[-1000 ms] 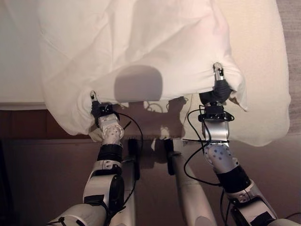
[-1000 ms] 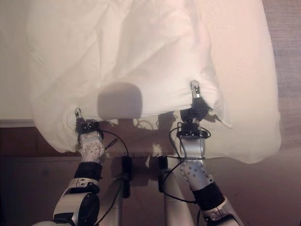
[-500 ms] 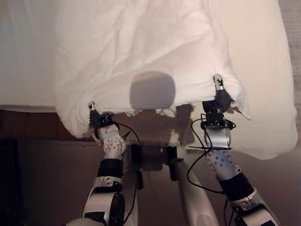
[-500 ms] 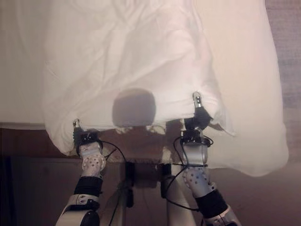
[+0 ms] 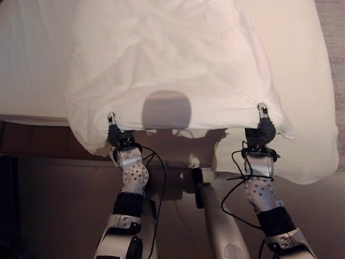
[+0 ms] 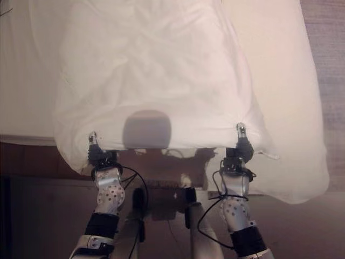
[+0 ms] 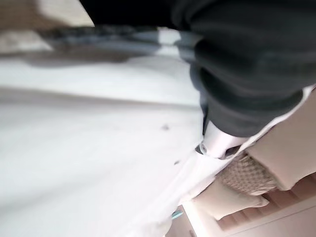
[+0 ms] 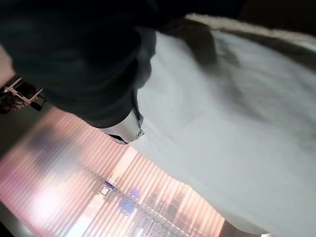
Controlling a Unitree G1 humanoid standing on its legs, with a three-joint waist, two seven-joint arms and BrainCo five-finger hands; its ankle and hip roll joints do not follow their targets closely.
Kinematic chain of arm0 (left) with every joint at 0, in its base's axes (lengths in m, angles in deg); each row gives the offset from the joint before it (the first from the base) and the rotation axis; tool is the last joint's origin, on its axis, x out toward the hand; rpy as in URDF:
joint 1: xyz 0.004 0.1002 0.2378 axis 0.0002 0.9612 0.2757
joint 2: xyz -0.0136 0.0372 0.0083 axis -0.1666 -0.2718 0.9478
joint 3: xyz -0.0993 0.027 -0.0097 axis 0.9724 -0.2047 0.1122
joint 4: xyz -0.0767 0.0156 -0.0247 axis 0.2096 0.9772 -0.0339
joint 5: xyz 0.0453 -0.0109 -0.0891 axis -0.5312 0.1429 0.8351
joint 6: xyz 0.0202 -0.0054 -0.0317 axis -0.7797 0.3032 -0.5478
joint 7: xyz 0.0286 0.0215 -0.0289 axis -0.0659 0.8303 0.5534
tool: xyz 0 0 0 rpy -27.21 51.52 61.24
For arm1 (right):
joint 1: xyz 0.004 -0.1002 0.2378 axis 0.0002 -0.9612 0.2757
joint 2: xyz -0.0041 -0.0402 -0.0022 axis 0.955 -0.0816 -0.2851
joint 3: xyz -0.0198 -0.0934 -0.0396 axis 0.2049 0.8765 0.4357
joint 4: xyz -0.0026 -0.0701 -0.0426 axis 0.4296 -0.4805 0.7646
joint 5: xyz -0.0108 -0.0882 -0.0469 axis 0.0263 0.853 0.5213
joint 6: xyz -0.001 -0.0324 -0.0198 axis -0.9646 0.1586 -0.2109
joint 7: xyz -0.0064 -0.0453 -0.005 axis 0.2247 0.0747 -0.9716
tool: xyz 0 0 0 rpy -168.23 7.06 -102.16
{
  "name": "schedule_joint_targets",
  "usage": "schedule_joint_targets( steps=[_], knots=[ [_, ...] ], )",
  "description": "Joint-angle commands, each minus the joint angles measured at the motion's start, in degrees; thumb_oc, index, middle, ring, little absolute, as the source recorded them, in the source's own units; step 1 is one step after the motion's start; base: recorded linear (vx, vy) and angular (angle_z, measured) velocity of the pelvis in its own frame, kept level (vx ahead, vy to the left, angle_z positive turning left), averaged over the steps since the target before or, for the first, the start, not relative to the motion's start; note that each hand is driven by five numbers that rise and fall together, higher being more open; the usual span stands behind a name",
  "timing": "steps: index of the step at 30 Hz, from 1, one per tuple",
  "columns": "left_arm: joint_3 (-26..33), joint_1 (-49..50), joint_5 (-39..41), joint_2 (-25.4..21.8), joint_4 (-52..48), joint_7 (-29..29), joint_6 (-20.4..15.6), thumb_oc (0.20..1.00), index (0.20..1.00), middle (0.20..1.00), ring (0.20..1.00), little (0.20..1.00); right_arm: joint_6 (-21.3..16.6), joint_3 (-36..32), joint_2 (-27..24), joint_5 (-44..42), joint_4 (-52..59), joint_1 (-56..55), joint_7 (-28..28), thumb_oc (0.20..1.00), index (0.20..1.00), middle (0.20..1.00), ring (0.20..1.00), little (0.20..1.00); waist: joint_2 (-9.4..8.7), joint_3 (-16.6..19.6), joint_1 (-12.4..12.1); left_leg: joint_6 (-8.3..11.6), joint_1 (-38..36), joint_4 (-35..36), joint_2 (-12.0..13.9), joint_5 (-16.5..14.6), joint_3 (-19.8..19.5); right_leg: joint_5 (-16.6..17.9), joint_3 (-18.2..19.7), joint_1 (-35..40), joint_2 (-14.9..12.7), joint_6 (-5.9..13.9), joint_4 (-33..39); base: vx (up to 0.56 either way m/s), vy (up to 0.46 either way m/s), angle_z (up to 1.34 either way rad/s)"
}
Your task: Make the bed
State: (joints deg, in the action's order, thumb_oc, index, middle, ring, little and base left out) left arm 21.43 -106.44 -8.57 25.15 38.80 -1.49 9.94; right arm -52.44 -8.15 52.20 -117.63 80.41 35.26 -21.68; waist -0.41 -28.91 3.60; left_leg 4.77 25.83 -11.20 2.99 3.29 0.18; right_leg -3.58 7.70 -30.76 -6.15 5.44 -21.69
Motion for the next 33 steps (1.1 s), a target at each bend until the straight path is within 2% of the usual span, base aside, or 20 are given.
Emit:
schedule_joint_targets(
  steps=[1,2,4,6,7,8,9,10,12,14,17,18,20,21,23,25,28,29,31,33],
  knots=[
    [9.5,9.3,-1.3,-8.5,-7.9,-3.5,-5.2,0.2,0.2,0.2,0.2,0.2,-6.5,-7.8,-0.5,1.3,3.0,-2.5,1.5,0.2,0.2,0.2,0.2,0.2,1.14,6.1,-1.1,-4.39,3.8,-10.4,-3.5,-7.9,-0.3,21.3,-1.0,5.2,-10.9,3.23,19.5,-0.07,0.532,-0.47],
    [9.5,9.8,-1.6,-8.8,-8.3,-3.9,-4.5,0.2,0.2,0.2,0.2,0.2,-6.4,-7.8,-0.5,0.1,1.7,-2.8,2.6,0.2,0.2,0.2,0.2,0.2,0.97,6.1,-0.6,-5.62,3.6,-8.8,-5.4,-7.0,0.7,15.1,-1.2,4.5,-5.2,2.02,15.9,-0.08,0.625,-0.77],
    [8.6,10.2,-2.4,-8.2,-9.6,-3.3,-3.7,0.2,0.2,0.2,0.2,0.2,-6.2,-7.4,-0.6,0.1,0.5,-3.0,2.9,0.2,0.2,0.2,0.2,0.2,0.67,5.6,-0.6,-6.13,1.8,-5.5,-6.9,-5.4,2.3,8.8,-3.8,2.9,1.3,0.17,9.9,-0.11,0.411,-1.07],
    [8.1,10.2,-2.6,-7.5,-10.6,-3.0,-3.3,0.2,0.2,0.2,0.2,0.2,-5.9,-6.7,-0.7,1.0,-0.1,-3.9,2.8,0.2,0.2,0.2,0.2,0.2,0.14,5.6,-0.4,-6.12,-0.3,-1.6,-8.1,-3.9,2.6,6.0,-4.5,2.6,6.6,-1.25,6.2,-0.07,0.176,-0.51],
    [8.1,10.2,-2.6,-7.5,-10.7,-3.0,-3.3,0.2,0.2,0.2,0.2,0.2,-5.9,-6.7,-0.7,1.0,-0.1,-3.9,2.8,0.2,0.2,0.2,0.2,0.2,0.09,5.6,-0.4,-6.12,-0.4,-1.4,-8.1,-3.8,2.7,5.9,-4.5,2.6,6.5,-1.26,6.1,-0.07,0.07,-0.09],
    [6.7,10.9,-3.3,-7.0,-10.9,-2.9,-2.4,0.2,0.2,0.2,0.2,0.2,-6.1,-6.0,-0.7,1.3,-0.9,-4.8,3.1,0.2,0.2,0.2,0.2,0.2,-0.29,5.6,-0.4,-6.02,-1.7,1.8,-9.2,-1.7,2.3,3.8,-4.4,2.5,12.5,-2.64,2.1,-0.04,0.023,0.0],
    [6.7,10.9,-3.3,-7.0,-10.9,-2.8,-2.4,0.2,0.2,0.2,0.2,0.2,-6.1,-6.0,-0.7,1.3,-0.9,-4.8,3.1,0.2,0.2,0.2,0.2,0.2,-0.39,5.6,-0.4,-6.02,-1.9,2.0,-9.3,-1.6,2.3,3.6,-4.4,2.5,12.5,-2.64,1.9,-0.07,0.045,0.18],
    [6.2,11.2,-4.1,-6.9,-11.2,-2.6,-2.1,0.2,0.2,0.2,0.2,0.2,-5.9,-5.5,-0.9,1.8,-1.1,-5.4,3.1,0.2,0.2,0.2,0.2,0.2,-0.17,5.9,-0.3,-6.3,-1.8,3.3,-10.1,-0.6,1.6,2.5,-3.0,3.2,13.8,-3.86,1.9,-0.08,0.02,0.16],
    [5.2,12.1,-4.1,-6.2,-11.9,-2.8,-1.9,0.2,0.2,0.2,0.2,0.2,-5.4,-5.2,-2.0,2.3,-1.1,-5.8,3.2,0.2,0.2,0.2,0.2,0.2,0.24,6.3,-0.4,-6.41,-1.0,3.3,-10.6,0.0,1.6,3.3,-1.6,4.2,13.1,-4.45,4.3,-0.1,-0.051,-0.02],
    [5.1,12.6,-3.5,-4.9,-12.1,-2.7,-2.1,0.2,0.2,0.2,0.2,0.2,-5.1,-5.5,-2.5,3.1,-1.5,-5.9,2.7,0.2,0.2,0.2,0.2,0.2,0.6,6.8,-0.7,-6.08,0.0,1.8,-10.2,-0.6,1.9,4.1,-1.6,4.7,12.8,-3.98,6.2,-0.06,-0.138,-0.05],
    [4.1,12.8,-1.9,-3.5,-11.6,-3.9,-1.8,0.2,0.2,0.2,0.2,0.2,-4.6,-6.1,-3.8,5.3,-1.1,-6.1,1.3,0.2,0.2,0.2,0.2,0.2,1.13,6.2,-0.4,-4.72,1.8,-4.0,-9.5,-1.4,2.8,4.1,-2.6,6.4,11.4,-3.81,7.7,-0.07,-0.13,0.14],
    [3.4,12.6,-1.7,-3.1,-10.4,-4.8,-1.1,0.2,0.2,0.2,0.2,0.2,-4.6,-6.6,-4.7,5.3,-1.7,-6.0,1.3,0.2,0.2,0.2,0.2,0.2,0.99,5.1,-0.9,-2.84,3.6,-8.9,-10.3,-0.7,1.1,4.0,-2.9,6.7,11.0,-4.36,7.2,-0.11,-0.079,0.31],
    [3.2,12.7,-1.2,-2.5,-10.1,-5.1,-1.1,0.2,0.2,0.2,0.2,0.2,-4.7,-6.9,-5.1,6.0,-2.0,-6.3,0.9,0.2,0.2,0.2,0.2,0.2,0.64,5.1,-1.1,-3.36,3.5,-9.7,-10.9,-2.6,-1.4,3.8,-2.5,6.3,10.9,-4.55,6.4,-0.09,-0.087,0.43],
    [3.3,12.4,-0.7,-2.3,-10.1,-5.0,-1.3,0.2,0.2,0.2,0.2,0.2,-5.3,-7.1,-4.9,5.6,-2.1,-6.4,0.6,0.2,0.2,0.2,0.2,0.2,0.36,5.5,-0.4,-3.95,2.6,-9.4,-8.5,-3.5,-0.8,3.5,-2.6,6.2,10.4,-4.53,5.7,-0.02,-0.032,0.26],
    [3.5,12.1,-1.3,-2.6,-10.5,-5.0,-1.3,0.2,0.2,0.2,0.2,0.2,-5.4,-7.4,-4.7,5.3,-2.7,-6.0,0.8,0.2,0.2,0.2,0.2,0.2,-0.17,6.2,-0.4,-4.21,1.4,-6.8,-4.5,-2.6,-3.3,3.2,-2.6,5.7,9.5,-4.45,5.2,-0.02,0.034,0.22],
    [3.8,12.3,-1.9,-3.5,-12.1,-5.1,-1.8,0.2,0.2,0.2,0.2,0.2,-6.1,-7.4,-4.4,5.2,-2.8,-6.1,1.1,0.2,0.2,0.2,0.2,0.2,-0.87,6.3,-1.0,-3.84,0.2,-2.1,-1.4,0.1,-8.7,2.3,-2.0,5.3,9.0,-4.41,4.7,-0.01,0.1,0.24],
    [3.7,12.3,-2.7,-4.4,-13.0,-4.1,-2.9,0.2,0.2,0.2,0.2,0.2,-6.6,-7.1,-4.0,4.5,-3.7,-6.0,0.9,0.2,0.2,0.2,0.2,0.2,-1.06,6.2,-1.0,-2.01,-1.3,5.1,5.0,6.3,-11.5,1.3,-1.9,4.6,7.9,-4.22,2.5,0.0,0.246,0.14],
    [3.2,11.9,-3.3,-4.9,-13.2,-3.6,-3.1,0.2,0.2,0.2,0.2,0.2,-7.0,-6.9,-3.8,4.8,-3.9,-5.9,0.3,0.2,0.2,0.2,0.2,0.2,-0.72,6.2,-0.9,-1.23,-1.7,7.2,6.8,7.6,-11.3,0.8,-1.8,4.4,7.2,-3.66,1.9,0.02,0.408,0.23],
    [2.3,11.1,-3.9,-5.7,-12.8,-3.4,-3.0,0.2,0.2,0.2,0.2,0.2,-6.7,-6.4,-3.8,6.2,-3.9,-5.6,-0.4,0.2,0.2,0.2,0.2,0.2,-0.01,6.0,-0.8,-0.37,-3.8,8.4,8.5,5.8,-6.9,0.8,-2.2,3.2,5.7,-2.2,0.3,0.0,0.477,0.12],
    [0.3,9.1,-4.1,-6.9,-11.7,-4.0,-2.5,0.2,0.2,0.2,0.2,0.2,-6.6,-6.9,-3.4,6.3,-4.0,-5.6,-0.7,0.2,0.2,0.2,0.2,0.2,0.25,5.2,0.2,-0.36,-1.2,1.7,6.9,3.1,-1.7,3.9,-2.3,4.3,1.2,0.57,2.8,0.0,0.619,0.0]
  ],
)
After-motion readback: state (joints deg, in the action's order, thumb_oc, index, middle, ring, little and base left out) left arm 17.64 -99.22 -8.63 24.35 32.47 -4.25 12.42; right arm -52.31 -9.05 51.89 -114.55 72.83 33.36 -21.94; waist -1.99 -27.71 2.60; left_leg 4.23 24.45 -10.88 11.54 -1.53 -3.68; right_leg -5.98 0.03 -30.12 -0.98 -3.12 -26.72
